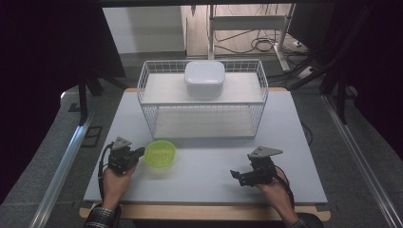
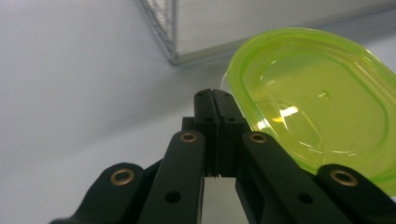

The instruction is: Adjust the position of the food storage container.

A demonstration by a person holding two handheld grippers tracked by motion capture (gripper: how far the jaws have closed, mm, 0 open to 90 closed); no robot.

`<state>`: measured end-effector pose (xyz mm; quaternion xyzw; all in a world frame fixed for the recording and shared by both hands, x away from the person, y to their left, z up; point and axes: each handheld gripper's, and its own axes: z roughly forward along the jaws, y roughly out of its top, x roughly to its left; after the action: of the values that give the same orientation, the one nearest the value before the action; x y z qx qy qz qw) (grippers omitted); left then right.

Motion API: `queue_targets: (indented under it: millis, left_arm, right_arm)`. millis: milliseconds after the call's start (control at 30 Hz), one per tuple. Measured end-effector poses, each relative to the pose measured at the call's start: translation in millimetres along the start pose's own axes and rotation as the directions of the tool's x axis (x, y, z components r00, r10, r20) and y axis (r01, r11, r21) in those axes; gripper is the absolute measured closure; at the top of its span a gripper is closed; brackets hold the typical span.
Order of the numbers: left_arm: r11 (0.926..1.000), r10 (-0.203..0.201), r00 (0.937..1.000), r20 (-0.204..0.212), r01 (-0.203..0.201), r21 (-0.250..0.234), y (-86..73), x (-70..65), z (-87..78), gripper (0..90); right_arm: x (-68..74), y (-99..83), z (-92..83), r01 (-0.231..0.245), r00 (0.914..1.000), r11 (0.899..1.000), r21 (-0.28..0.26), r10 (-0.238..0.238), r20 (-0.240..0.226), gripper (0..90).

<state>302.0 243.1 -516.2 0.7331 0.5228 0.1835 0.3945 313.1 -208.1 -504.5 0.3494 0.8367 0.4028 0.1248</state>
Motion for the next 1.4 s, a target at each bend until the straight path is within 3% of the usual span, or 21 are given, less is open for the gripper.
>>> queue_targets:
  millis: [300,367,400,500,733,867,1233,1267,1300,1400]
  left_arm:
    - [0.9999,0.008,0.9978,0.065,-0.008,0.007,1.9,-17.1,8.5,90.0]
    - [0.9999,0.001,0.9941,0.109,-0.003,0.015,2.2,-23.1,11.6,90.0]
    - [0.9995,0.018,0.9904,0.137,-0.021,0.022,2.8,-30.7,14.5,90.0]
    - [0.999,0.035,0.9885,0.147,-0.038,0.023,3.9,-35.1,15.0,89.9]
    - [0.9976,0.009,0.9826,0.185,-0.021,0.066,-1.0,-27.4,22.4,90.0]
    - [0.9945,0.026,0.9771,0.211,-0.047,0.094,-2.6,-31.4,28.0,89.9]
    - [0.9871,0.068,0.9554,0.287,-0.106,0.12,-2.1,-56.3,44.1,89.9]
    - [0.9855,0.087,0.9498,0.301,-0.126,0.114,-1.6,-62.1,46.5,89.9]
    - [0.9855,0.087,0.9498,0.301,-0.126,0.114,-1.6,-62.1,46.5,89.8]
    - [0.9816,0.114,0.9394,0.323,-0.157,0.109,-1.6,-75.0,51.2,89.8]
  right_arm:
    - [0.1,-0.3,0.5,0.0,1.0,1.0,0.004,0.0,0.0,5.5]
    - [0.1,-0.4,0.9,0.003,1.0,1.0,0.003,-0.003,-0.001,5.5]
    - [0.3,-0.4,0.8,0.003,1.0,1.0,0.006,-0.003,0.0,5.5]
    - [0.1,-0.4,0.8,0.003,1.0,1.0,0.004,-0.003,-0.001,5.5]
    - [0.3,-0.8,2.9,0.012,0.9999,1.0,0.014,-0.012,-0.002,5.5]
    - [1.4,-0.6,3.6,0.016,0.9999,1.0,0.016,-0.016,-0.003,5.5]
    - [3.0,-0.4,6.2,0.023,0.9997,0.999,0.025,-0.023,-0.008,5.5]
    - [3.3,-0.4,6.5,0.023,0.9997,0.999,0.027,-0.023,-0.008,5.5]
    - [3.3,-0.4,6.5,0.023,0.9997,0.999,0.027,-0.023,-0.008,5.5]
    - [3.7,-0.3,7.3,0.025,0.9996,0.999,0.029,-0.025,-0.01,5.5]
